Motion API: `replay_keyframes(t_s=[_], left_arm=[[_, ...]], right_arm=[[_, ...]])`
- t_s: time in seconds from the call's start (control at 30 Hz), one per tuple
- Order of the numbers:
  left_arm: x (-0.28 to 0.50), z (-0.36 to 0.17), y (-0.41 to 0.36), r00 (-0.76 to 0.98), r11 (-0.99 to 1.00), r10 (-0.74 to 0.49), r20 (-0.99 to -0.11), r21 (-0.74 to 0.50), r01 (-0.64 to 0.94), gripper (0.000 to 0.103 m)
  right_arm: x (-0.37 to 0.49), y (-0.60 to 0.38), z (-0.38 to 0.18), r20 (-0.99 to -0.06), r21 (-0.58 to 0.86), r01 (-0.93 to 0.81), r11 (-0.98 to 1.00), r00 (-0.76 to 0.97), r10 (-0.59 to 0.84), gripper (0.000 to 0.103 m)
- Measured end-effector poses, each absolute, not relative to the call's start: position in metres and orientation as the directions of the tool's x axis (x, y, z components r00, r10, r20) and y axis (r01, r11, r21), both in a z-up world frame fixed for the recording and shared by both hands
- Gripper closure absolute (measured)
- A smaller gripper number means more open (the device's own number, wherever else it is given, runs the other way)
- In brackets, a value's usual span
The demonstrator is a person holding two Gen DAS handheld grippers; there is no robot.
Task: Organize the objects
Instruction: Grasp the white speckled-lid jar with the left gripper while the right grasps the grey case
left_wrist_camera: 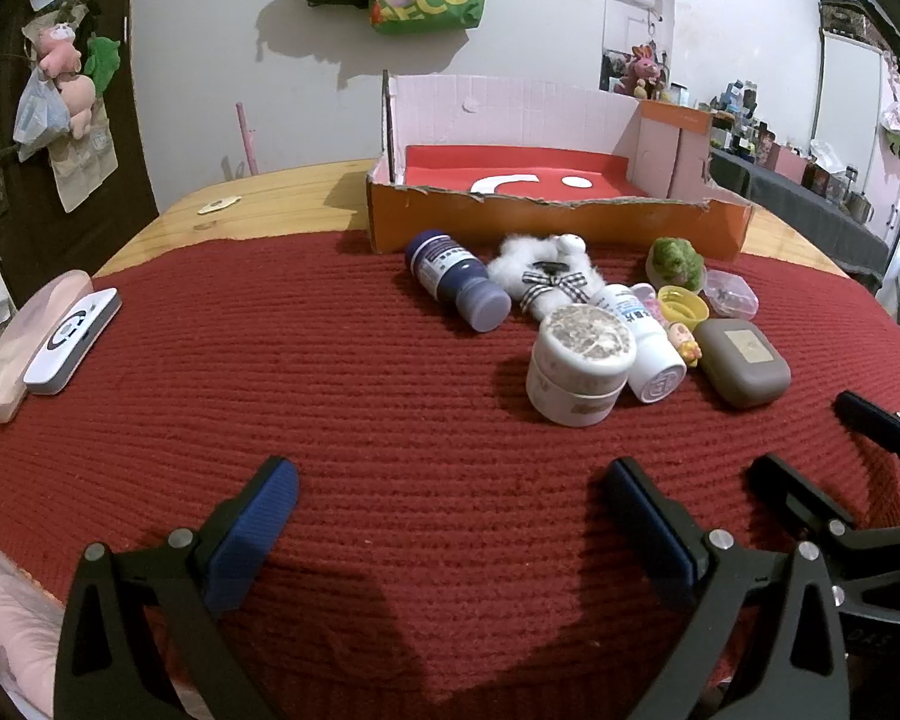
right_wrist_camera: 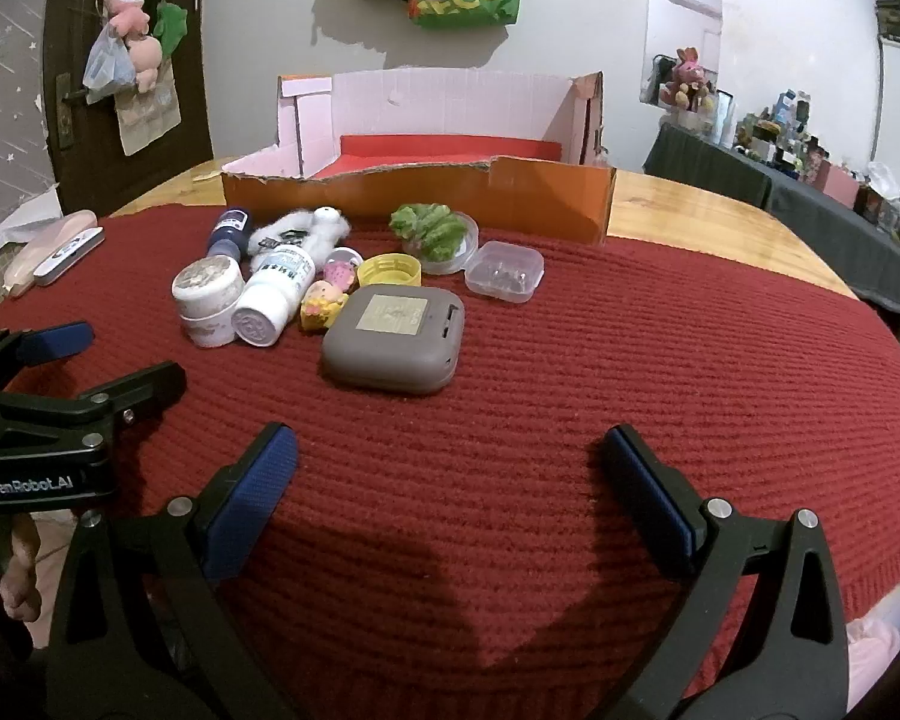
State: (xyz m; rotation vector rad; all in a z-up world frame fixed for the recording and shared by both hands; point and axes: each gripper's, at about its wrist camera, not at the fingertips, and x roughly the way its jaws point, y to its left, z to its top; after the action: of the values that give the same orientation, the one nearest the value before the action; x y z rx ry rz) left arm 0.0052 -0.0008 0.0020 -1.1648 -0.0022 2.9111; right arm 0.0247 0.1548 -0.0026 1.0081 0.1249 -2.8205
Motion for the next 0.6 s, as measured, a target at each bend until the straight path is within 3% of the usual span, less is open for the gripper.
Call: replay_keyframes(t_s=[0.4, 0.6], left_arm=[[-0.004, 0.008, 0.005, -0.709, -0.999, -0.001, -0.705, 0.032, -0.031, 0.001], [-0.008, 0.014, 0.011, -0.709, -0.997, 0.051, -0.703, -0.001, -0.071, 0.010]], right_arm=[[0.016, 0.164, 0.017, -0.651, 0.054, 0.159, -0.986, -0.742, -0.156, 0.001], [0.006, 0.157, 0.020, -0.664, 0.056, 0.189, -0.980, -0.727, -0.178, 0.016]])
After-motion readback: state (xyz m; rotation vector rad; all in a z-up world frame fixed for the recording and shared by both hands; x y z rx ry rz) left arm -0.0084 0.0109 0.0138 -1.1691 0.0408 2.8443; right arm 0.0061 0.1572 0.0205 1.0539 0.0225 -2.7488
